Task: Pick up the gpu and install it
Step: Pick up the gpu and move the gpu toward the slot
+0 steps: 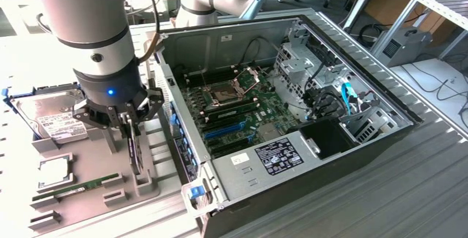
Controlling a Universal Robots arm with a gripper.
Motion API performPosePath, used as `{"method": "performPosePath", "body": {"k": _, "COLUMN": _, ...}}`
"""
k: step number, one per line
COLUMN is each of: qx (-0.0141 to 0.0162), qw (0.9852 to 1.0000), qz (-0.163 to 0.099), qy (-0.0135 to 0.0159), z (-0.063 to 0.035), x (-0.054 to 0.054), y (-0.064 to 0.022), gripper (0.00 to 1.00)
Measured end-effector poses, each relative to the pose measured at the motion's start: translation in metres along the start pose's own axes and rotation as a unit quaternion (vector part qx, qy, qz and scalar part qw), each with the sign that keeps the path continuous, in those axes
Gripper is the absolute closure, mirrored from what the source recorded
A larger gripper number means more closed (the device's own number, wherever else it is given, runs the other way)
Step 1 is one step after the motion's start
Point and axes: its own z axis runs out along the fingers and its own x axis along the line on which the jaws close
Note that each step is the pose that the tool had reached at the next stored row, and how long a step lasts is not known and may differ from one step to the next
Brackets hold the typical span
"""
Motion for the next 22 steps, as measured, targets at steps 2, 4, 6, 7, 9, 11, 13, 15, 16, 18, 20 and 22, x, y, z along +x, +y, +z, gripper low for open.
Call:
{"method": "performPosePath", "body": {"k": 2, "qx": 0.0000, "qw": 1.0000, "qz": 0.000, "qy": 0.0000, "z": -0.0004, "x": 0.0000, "y": 0.0000, "gripper": 0.73}}
{"method": "performPosePath", "body": {"k": 4, "qx": 0.0000, "qw": 1.0000, "qz": 0.000, "qy": 0.0000, "z": -0.0008, "x": 0.0000, "y": 0.0000, "gripper": 0.73}}
{"method": "performPosePath", "body": {"k": 6, "qx": 0.0001, "qw": 1.0000, "qz": 0.000, "qy": 0.0000, "z": -0.0012, "x": -0.0001, "y": 0.0001, "gripper": 0.73}}
{"method": "performPosePath", "body": {"k": 7, "qx": 0.0000, "qw": 1.0000, "qz": 0.000, "qy": 0.0000, "z": -0.0015, "x": -0.0001, "y": 0.0001, "gripper": 0.73}}
{"method": "performPosePath", "body": {"k": 9, "qx": 0.0000, "qw": 1.0000, "qz": 0.000, "qy": 0.0000, "z": -0.0021, "x": -0.0001, "y": 0.0001, "gripper": 0.73}}
{"method": "performPosePath", "body": {"k": 11, "qx": 0.0000, "qw": 1.0000, "qz": 0.000, "qy": 0.0000, "z": -0.0028, "x": -0.0001, "y": 0.0001, "gripper": 0.73}}
{"method": "performPosePath", "body": {"k": 13, "qx": 0.0000, "qw": 1.0000, "qz": 0.000, "qy": 0.0000, "z": -0.0032, "x": -0.0002, "y": 0.0001, "gripper": 0.73}}
{"method": "performPosePath", "body": {"k": 15, "qx": 0.0000, "qw": 1.0000, "qz": 0.000, "qy": 0.0000, "z": -0.0035, "x": -0.0002, "y": 0.0002, "gripper": 0.73}}
{"method": "performPosePath", "body": {"k": 16, "qx": 0.0000, "qw": 1.0000, "qz": 0.000, "qy": 0.0000, "z": -0.0037, "x": -0.0002, "y": 0.0002, "gripper": 0.73}}
{"method": "performPosePath", "body": {"k": 18, "qx": 0.0000, "qw": 1.0000, "qz": 0.000, "qy": 0.0000, "z": -0.0042, "x": -0.0002, "y": 0.0002, "gripper": 0.73}}
{"method": "performPosePath", "body": {"k": 20, "qx": 0.0000, "qw": 1.0000, "qz": 0.000, "qy": 0.0000, "z": -0.0046, "x": -0.0002, "y": 0.0002, "gripper": 0.73}}
{"method": "performPosePath", "body": {"k": 22, "qx": 0.0000, "qw": 1.0000, "qz": 0.000, "qy": 0.0000, "z": -0.0051, "x": -0.0003, "y": 0.0002, "gripper": 0.73}}
